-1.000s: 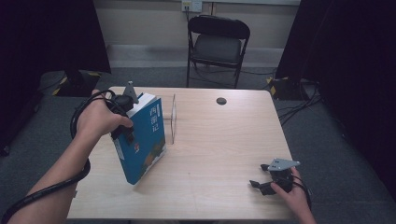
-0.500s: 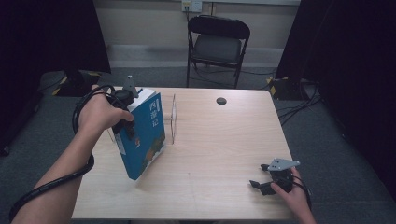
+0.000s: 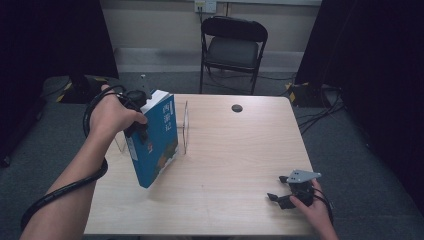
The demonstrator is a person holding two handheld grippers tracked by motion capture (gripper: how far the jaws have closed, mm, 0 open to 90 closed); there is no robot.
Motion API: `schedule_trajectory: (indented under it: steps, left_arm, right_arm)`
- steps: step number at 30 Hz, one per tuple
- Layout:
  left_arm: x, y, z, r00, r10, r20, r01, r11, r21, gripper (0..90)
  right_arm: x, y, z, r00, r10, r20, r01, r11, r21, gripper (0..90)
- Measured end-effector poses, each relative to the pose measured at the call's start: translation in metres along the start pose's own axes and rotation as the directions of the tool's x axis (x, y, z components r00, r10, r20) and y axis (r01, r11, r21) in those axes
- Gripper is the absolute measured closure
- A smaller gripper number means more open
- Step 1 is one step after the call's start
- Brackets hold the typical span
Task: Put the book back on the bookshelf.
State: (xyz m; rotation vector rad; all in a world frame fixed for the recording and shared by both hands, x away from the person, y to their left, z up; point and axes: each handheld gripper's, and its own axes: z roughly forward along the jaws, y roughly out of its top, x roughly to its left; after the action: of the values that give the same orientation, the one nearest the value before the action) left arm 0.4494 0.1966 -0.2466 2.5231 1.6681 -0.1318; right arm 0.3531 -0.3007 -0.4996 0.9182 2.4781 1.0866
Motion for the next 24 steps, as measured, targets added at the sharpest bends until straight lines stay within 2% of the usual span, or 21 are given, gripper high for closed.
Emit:
schedule_trajectory:
  steps: [7, 8, 9, 10, 11, 12, 16, 24]
  left_arm:
    - [-0.005, 0.007, -0.002, 1.0, 0.0, -0.006, 0.0, 1.0, -0.009, 62.2]
    - [-0.006, 0.008, -0.003, 0.9998, -0.017, -0.011, 0.017, 0.9998, -0.013, 62.2]
    - [-0.006, 0.009, -0.002, 1.0, -0.007, -0.005, 0.007, 0.9998, -0.016, 62.2]
    - [-0.005, 0.011, -0.002, 0.9999, -0.014, 0.006, 0.014, 0.9998, -0.016, 62.2]
    - [-0.005, 0.011, -0.002, 0.9995, -0.031, 0.007, 0.032, 0.9993, -0.022, 62.2]
    - [-0.005, 0.012, -0.002, 0.9998, -0.02, 0.006, 0.02, 0.9995, -0.023, 62.2]
    - [-0.006, 0.017, -0.001, 0.9991, -0.041, 0.005, 0.042, 0.999, -0.014, 62.2]
    - [-0.01, 0.025, -0.004, 0.9995, -0.033, -0.004, 0.032, 0.9987, -0.038, 62.2]
  right_arm:
    - [0.0, 0.0, 0.0, 1.0, -0.001, 0.003, 0.001, 1.0, 0.002, 15.5]
    - [0.0, 0.0, 0.0, 1.0, -0.001, 0.003, 0.001, 1.0, 0.002, 15.5]
    - [0.0, 0.0, 0.0, 1.0, 0.0, 0.003, 0.0, 1.0, 0.002, 15.4]
    - [0.0, 0.0, 0.0, 1.0, 0.0, 0.003, 0.0, 1.0, 0.002, 15.5]
    - [0.0, 0.0, 0.0, 1.0, -0.002, 0.002, 0.002, 1.0, 0.002, 15.4]
    - [0.0, 0.0, 0.0, 1.0, -0.002, 0.002, 0.002, 1.0, 0.002, 15.5]
    - [0.0, 0.0, 0.0, 1.0, -0.002, 0.002, 0.002, 1.0, 0.002, 15.5]
    - [0.0, 0.0, 0.0, 1.0, -0.002, 0.002, 0.002, 1.0, 0.002, 15.5]
